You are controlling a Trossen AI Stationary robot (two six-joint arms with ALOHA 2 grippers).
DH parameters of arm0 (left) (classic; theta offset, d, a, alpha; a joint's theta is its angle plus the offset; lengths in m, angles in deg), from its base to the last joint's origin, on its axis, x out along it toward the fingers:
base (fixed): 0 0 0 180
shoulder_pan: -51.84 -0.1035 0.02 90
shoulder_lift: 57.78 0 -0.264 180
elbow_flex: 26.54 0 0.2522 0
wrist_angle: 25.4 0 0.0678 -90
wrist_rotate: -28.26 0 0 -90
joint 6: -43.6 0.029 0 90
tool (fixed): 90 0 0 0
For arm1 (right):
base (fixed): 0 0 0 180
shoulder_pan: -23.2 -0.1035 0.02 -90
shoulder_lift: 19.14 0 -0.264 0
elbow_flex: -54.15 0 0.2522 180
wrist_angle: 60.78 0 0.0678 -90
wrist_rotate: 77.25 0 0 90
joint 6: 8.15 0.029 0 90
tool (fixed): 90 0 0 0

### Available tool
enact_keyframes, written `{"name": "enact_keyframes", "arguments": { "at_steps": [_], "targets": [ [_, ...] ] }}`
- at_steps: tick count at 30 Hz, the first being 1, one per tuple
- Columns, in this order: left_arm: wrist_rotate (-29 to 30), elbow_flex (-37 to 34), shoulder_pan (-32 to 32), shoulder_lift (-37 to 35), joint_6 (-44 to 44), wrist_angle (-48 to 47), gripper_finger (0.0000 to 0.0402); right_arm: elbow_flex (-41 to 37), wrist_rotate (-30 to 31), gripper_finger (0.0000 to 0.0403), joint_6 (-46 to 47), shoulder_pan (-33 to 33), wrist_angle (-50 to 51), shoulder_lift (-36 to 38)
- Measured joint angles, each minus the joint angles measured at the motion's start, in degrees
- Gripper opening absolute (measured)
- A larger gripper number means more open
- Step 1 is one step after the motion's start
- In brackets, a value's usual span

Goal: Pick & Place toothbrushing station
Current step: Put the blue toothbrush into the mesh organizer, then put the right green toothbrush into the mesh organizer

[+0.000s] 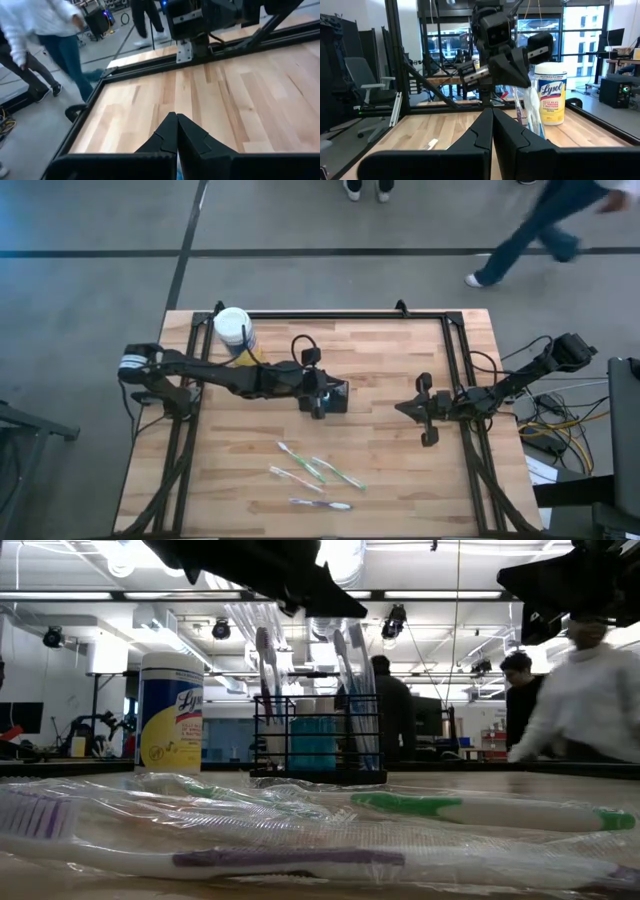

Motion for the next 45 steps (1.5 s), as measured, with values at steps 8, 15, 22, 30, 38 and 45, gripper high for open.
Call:
{"name": "enact_keyframes", "arguments": {
  "at_steps": [8,15,22,30,38,45],
  "targets": [
    [0.2,0.1,0.0,-0.8,0.3,-0.1,0.0002,0.0,0.0,0.0008,0.0,0.0,0.0,0.0],
    [0.1,1.6,0.8,-6.8,3.0,-1.1,0.006,0.0,0.0,0.0008,0.5,0.0,0.0,0.0],
    [-1.0,2.1,1.6,-23.6,1.1,-12.5,0.0137,0.0,0.0,0.0008,1.5,0.0,0.0,0.0],
    [-3.2,-1.9,3.5,-47.7,-0.4,-35.4,0.0102,0.0,0.0,0.0008,1.5,0.0,0.6,0.0],
    [-4.5,-20.9,3.5,-67.9,-0.8,-31.9,0.0008,0.0,0.1,0.0008,-0.7,1.1,0.9,0.2],
    [-10.2,-38.3,3.5,-80.0,-3.2,-17.4,0.0005,0.0,-0.2,0.0008,4.2,3.7,5.0,0.4]
  ]
}}
